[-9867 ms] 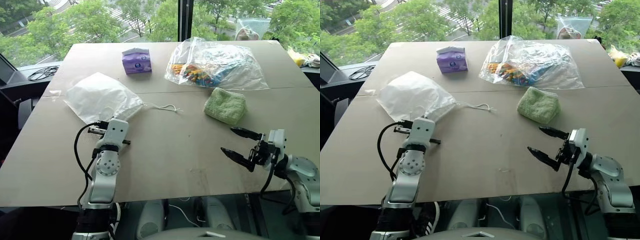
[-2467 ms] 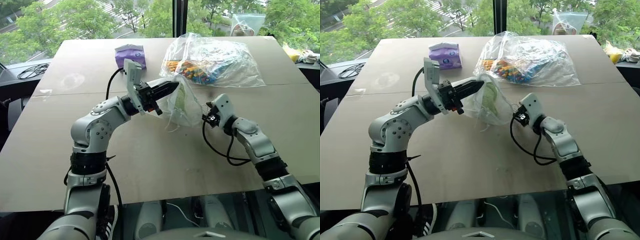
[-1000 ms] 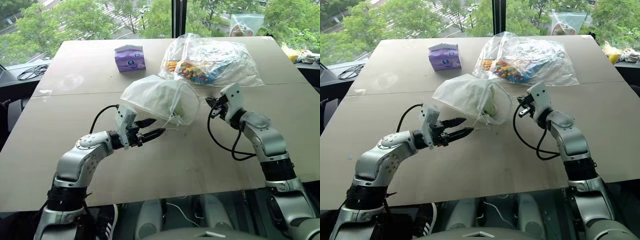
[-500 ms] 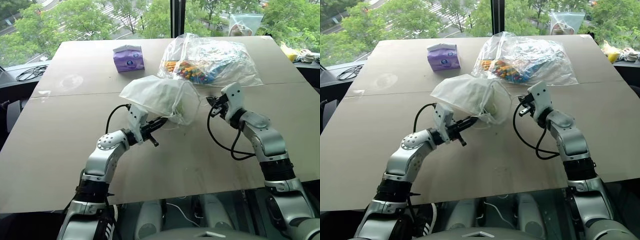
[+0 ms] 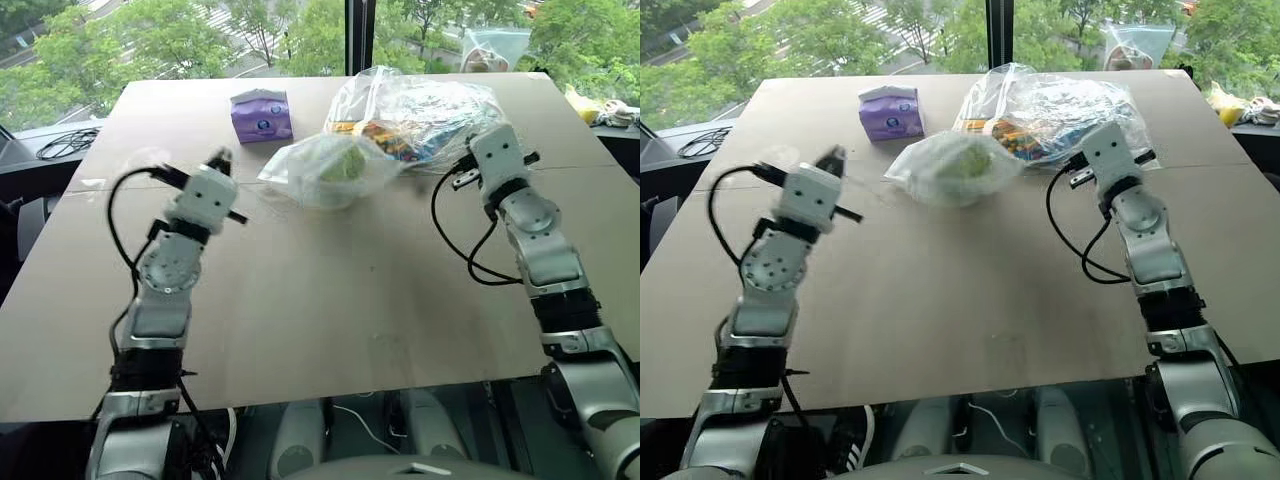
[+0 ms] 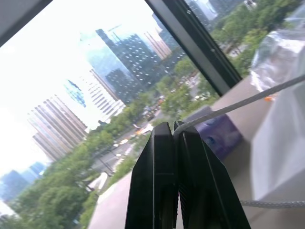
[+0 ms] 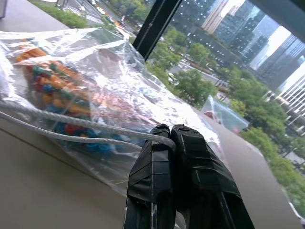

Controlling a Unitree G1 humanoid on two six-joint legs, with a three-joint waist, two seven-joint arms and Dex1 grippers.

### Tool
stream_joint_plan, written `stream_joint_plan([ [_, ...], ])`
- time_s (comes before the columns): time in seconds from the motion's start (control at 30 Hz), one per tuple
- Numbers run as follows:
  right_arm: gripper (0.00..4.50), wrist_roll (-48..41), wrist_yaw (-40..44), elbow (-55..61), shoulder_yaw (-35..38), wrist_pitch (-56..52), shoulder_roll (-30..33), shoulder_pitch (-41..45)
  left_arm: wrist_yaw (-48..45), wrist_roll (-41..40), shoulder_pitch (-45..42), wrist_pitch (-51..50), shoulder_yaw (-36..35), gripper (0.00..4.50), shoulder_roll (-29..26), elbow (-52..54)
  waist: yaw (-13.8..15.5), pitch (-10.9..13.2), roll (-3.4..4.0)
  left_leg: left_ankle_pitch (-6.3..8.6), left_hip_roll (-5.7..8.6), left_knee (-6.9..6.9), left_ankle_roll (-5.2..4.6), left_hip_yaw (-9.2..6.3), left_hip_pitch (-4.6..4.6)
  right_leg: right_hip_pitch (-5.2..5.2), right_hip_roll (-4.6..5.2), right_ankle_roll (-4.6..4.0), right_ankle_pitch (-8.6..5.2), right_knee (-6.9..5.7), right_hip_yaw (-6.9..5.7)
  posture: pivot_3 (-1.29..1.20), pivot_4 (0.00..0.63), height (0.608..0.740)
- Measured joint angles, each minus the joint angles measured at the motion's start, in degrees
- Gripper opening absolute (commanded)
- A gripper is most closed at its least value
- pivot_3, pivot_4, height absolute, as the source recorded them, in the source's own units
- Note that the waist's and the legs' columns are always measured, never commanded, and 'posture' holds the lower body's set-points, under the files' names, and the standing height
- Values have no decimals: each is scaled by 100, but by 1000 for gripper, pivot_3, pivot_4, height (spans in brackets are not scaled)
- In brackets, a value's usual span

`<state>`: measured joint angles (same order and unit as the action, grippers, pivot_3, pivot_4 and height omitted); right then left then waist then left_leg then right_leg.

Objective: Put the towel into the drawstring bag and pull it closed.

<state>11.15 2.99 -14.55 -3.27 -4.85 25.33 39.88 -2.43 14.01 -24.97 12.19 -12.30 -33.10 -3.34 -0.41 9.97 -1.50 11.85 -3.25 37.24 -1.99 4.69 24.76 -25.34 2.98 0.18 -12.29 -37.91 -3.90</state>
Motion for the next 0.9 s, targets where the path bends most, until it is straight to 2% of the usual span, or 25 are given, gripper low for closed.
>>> stream_joint_plan([
  [0.13, 0, 212, -580, -270, 283, 231, 131, 148, 596, -78, -240, -440, -576, 116, 66, -7, -22, -1, -1, -7, -1, -3, 12, 30, -3, -1, 10, -2, 4, 5, 8, 0, 150, 740],
  [0.23, 0, 75, -762, -444, 476, 79, -84, 167, 888, -815, -348, -1213, -1086, 116, 719, -203, -45, -4, -6, -10, -3, 0, 17, 33, -7, 0, 9, 11, 12, 3, 13, 0, 150, 740],
  [0.27, 0, -193, -888, -479, 705, -153, -348, 168, 1038, -1187, -342, -1607, -1309, 116, 1013, -306, -52, -4, -6, -10, -3, 1, 16, 31, -6, 0, 5, 16, 15, 1, 13, 0, 150, 740],
  [0.4, 0, -944, -1238, -574, 1343, -834, -848, 193, 1407, -1789, -331, -2201, -1701, 116, 1360, -411, -38, -3, -8, -6, -5, 11, 8, 31, -3, 2, 2, 18, 19, -7, 7, 0, 150, 740],
  [0.6, 0, -2389, -2176, -678, 2696, -1981, -1461, 426, 1795, -2355, -390, -2593, -1903, 116, 1401, -534, -27, -3, -8, -5, -3, 15, 4, 24, -4, 3, 2, 18, 25, -9, 7, 0, 150, 740],
  [0.67, 0, -2727, -2332, -693, 2926, -2151, -1511, 470, 1852, -2492, -441, -2592, -1922, 116, 1397, -624, -27, -3, -7, -5, -2, 15, 4, 24, -4, 3, 3, 19, 26, -8, 10, 0, 150, 740],
  [0.8, 0, -2958, -1917, -721, 2810, -2356, -1358, 492, 1662, -2723, -512, -2586, -1924, 116, 1202, -874, -46, -3, -7, -5, 1, 15, 3, 28, -3, 1, -1, 19, 26, -7, 12, 0, 150, 740],
  [0.9, 0, -3023, -829, -626, 2284, -2679, -968, 473, 709, -3045, -519, -2640, -1737, 116, 945, -864, -51, -3, -6, -4, 0, 13, 3, 30, -4, 1, -4, 19, 25, -6, 10, 0, 150, 740],
])
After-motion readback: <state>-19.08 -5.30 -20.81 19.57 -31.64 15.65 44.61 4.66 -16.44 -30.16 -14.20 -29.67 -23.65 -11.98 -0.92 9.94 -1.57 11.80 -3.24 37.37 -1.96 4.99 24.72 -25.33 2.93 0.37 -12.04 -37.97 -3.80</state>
